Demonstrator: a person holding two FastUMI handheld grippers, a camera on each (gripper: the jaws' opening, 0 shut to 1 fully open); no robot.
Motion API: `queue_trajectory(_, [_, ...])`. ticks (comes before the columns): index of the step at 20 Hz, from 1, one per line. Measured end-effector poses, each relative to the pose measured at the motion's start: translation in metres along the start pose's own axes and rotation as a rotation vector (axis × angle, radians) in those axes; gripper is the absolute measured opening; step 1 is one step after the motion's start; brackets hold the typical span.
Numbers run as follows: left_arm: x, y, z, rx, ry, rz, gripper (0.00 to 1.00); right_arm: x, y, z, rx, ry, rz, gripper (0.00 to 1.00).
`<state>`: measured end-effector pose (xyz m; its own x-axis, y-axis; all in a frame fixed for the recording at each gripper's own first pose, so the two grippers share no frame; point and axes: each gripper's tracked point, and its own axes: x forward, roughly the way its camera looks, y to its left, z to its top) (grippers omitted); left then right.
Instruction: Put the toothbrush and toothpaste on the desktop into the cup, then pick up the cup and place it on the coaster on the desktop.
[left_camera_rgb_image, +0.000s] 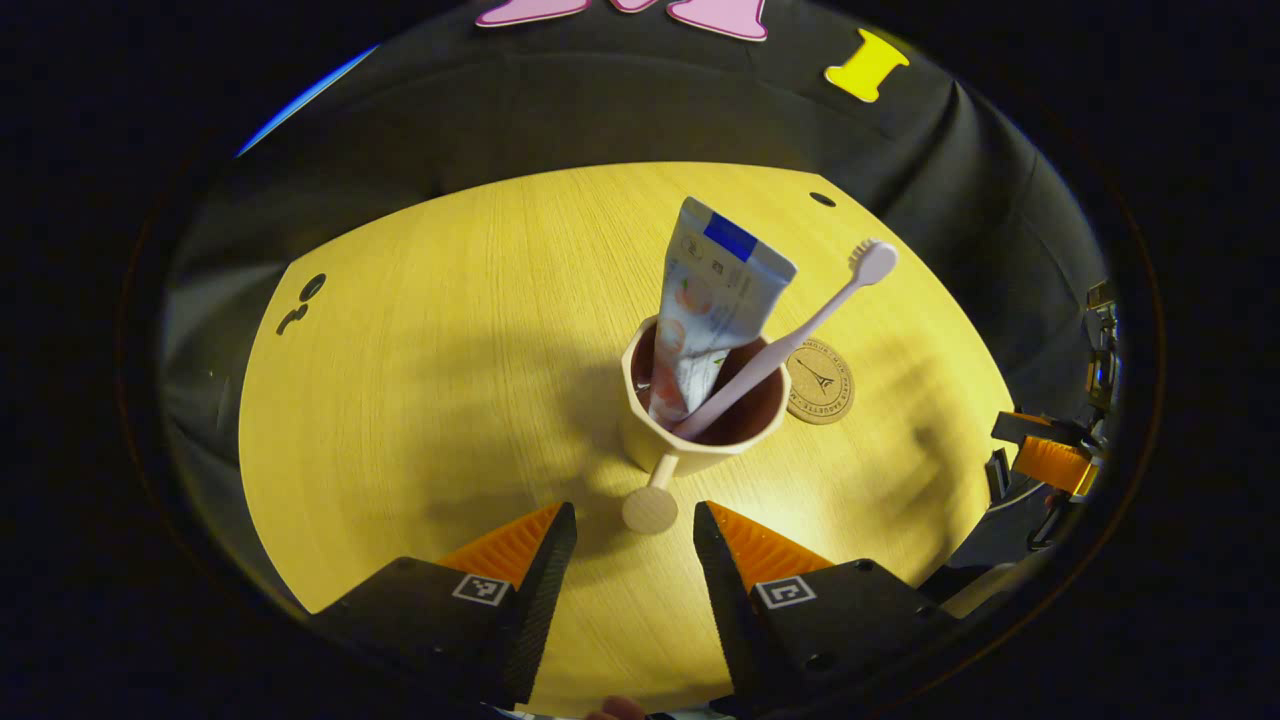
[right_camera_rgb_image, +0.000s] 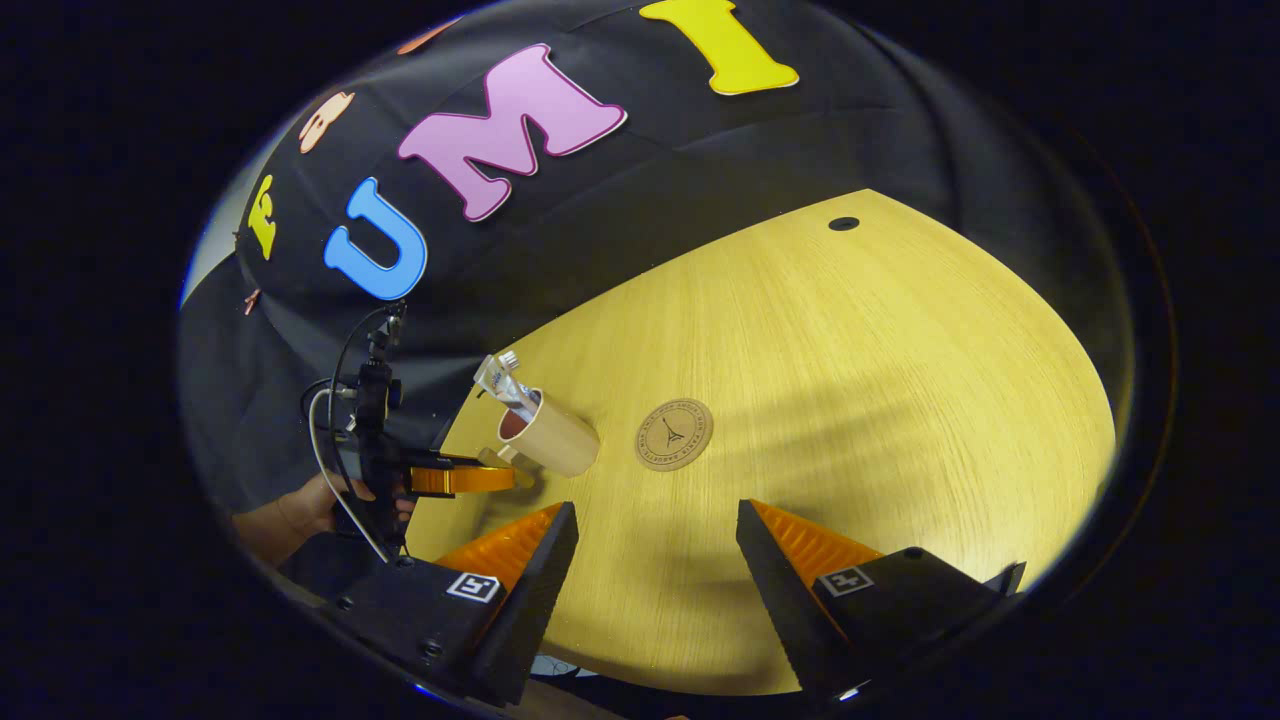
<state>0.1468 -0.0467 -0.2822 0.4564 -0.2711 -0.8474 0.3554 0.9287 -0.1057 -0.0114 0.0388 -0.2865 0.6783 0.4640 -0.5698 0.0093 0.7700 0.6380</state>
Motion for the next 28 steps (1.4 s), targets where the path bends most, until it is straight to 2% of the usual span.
queue_trajectory(11, [0.046, 0.009, -0.002, 0.154, 0.221, 0.005, 0.74, -0.014, -0.040, -0.003, 0.061, 0.004, -0.052, 0.98])
queue_trajectory(12, [0.048, 0.008, -0.002, 0.167, 0.231, 0.006, 0.77, -0.015, -0.042, -0.004, 0.063, 0.004, -0.054, 0.98])
queue_trajectory(15, [0.049, 0.003, 0.001, 0.199, 0.254, -0.004, 0.67, -0.015, -0.047, -0.007, 0.075, 0.012, -0.059, 0.98])
queue_trajectory(16, [0.050, 0.002, 0.003, 0.206, 0.256, -0.001, 0.58, -0.015, -0.048, -0.009, 0.081, 0.014, -0.059, 0.98])
queue_trajectory(17, [0.052, 0.005, 0.004, 0.211, 0.254, 0.014, 0.55, -0.014, -0.048, -0.010, 0.084, 0.015, -0.058, 0.98])
queue_trajectory(18, [0.052, 0.004, 0.006, 0.207, 0.244, 0.018, 0.37, -0.012, -0.047, -0.010, 0.086, 0.016, -0.057, 0.98])
queue_trajectory(19, [0.052, 0.002, 0.007, 0.203, 0.236, 0.021, 0.34, -0.011, -0.047, -0.010, 0.086, 0.016, -0.056, 0.98])
queue_trajectory(22, [0.053, -0.002, 0.006, 0.201, 0.222, 0.014, 0.32, -0.012, -0.047, -0.011, 0.085, 0.016, -0.053, 0.98])
queue_trajectory(24, [0.050, -0.008, 0.007, 0.204, 0.212, -0.001, 0.35, -0.012, -0.048, -0.010, 0.084, 0.014, -0.052, 0.98])
queue_trajectory(26, [0.047, -0.013, 0.011, 0.208, 0.189, -0.003, 0.30, -0.013, -0.050, -0.010, 0.087, 0.016, -0.051, 0.98])
queue_trajectory(28, [0.043, -0.017, 0.018, 0.219, 0.169, 0.006, 0.34, -0.014, -0.051, -0.008, 0.085, 0.015, -0.047, 0.98])
